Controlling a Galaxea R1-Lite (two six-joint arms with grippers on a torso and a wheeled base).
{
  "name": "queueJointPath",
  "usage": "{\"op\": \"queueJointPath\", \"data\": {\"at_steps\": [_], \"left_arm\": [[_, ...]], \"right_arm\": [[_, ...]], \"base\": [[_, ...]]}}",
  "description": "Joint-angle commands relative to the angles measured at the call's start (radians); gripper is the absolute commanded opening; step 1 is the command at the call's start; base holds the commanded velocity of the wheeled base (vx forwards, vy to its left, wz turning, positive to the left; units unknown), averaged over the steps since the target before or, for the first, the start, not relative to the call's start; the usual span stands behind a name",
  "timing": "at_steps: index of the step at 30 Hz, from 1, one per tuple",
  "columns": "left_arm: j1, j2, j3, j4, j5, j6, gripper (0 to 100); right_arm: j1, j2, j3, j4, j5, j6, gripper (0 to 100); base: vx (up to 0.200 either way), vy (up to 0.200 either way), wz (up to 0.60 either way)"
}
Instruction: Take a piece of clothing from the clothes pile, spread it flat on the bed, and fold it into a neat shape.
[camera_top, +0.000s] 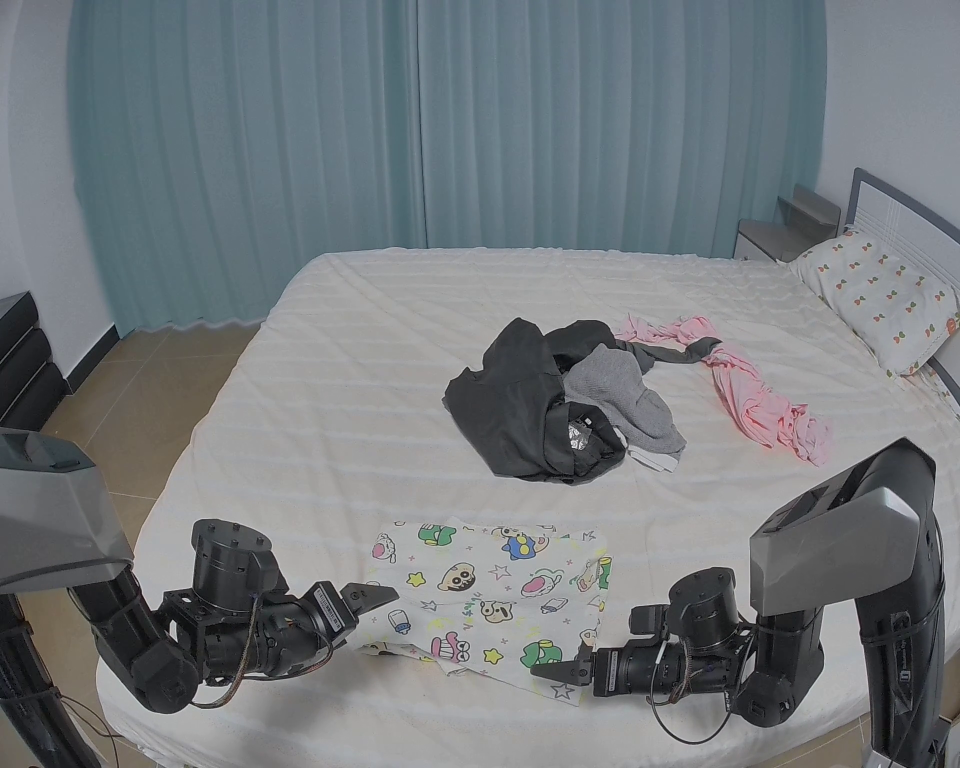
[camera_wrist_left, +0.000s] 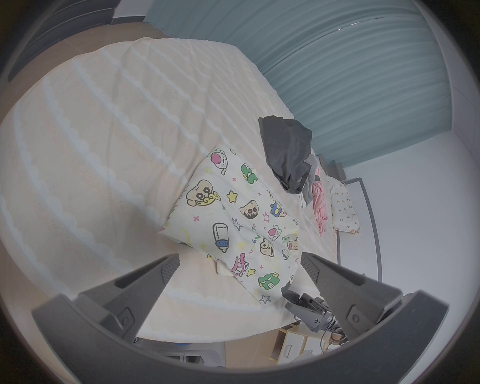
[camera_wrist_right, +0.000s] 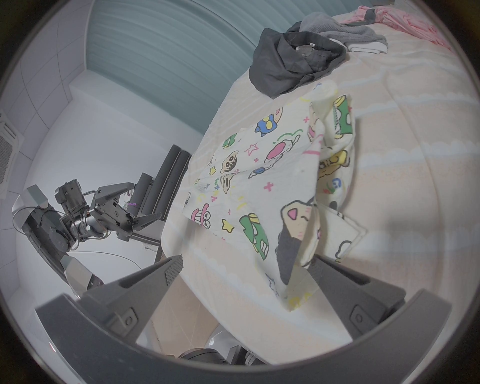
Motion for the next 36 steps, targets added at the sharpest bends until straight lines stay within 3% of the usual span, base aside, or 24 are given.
{"op": "queueJointPath", "data": {"at_steps": [1, 11, 13, 15, 17, 20, 29, 36], "left_arm": [[0.0, 0.003, 0.001, 0.0, 0.001, -0.001, 100], [0.001, 0.003, 0.001, 0.0, 0.003, -0.002, 100], [0.001, 0.003, 0.001, 0.0, 0.003, -0.002, 100], [0.001, 0.003, 0.001, 0.0, 0.003, -0.002, 100], [0.003, 0.003, 0.001, 0.0, 0.003, -0.002, 100], [0.003, 0.003, 0.001, 0.0, 0.003, -0.002, 100], [0.004, 0.003, 0.001, 0.0, 0.003, -0.002, 100], [0.004, 0.003, 0.001, 0.0, 0.003, -0.002, 100]], "right_arm": [[0.008, 0.003, -0.019, 0.008, 0.003, -0.001, 0], [-0.03, -0.012, 0.005, 0.008, -0.016, -0.047, 0], [-0.035, -0.012, 0.009, 0.008, -0.032, -0.056, 0], [-0.039, -0.015, 0.044, -0.021, -0.115, -0.068, 0], [-0.039, -0.017, 0.07, -0.063, -0.125, -0.07, 0], [-0.042, -0.018, 0.144, -0.139, -0.121, -0.083, 0], [-0.124, -0.044, 0.182, -0.135, -0.103, -0.157, 0], [-0.13, -0.034, 0.19, -0.133, -0.074, -0.191, 0]], "base": [[0.0, 0.0, 0.0], [0.0, 0.0, 0.0], [0.0, 0.0, 0.0], [0.0, 0.0, 0.0], [0.0, 0.0, 0.0], [0.0, 0.0, 0.0], [0.0, 0.0, 0.0], [0.0, 0.0, 0.0]]}}
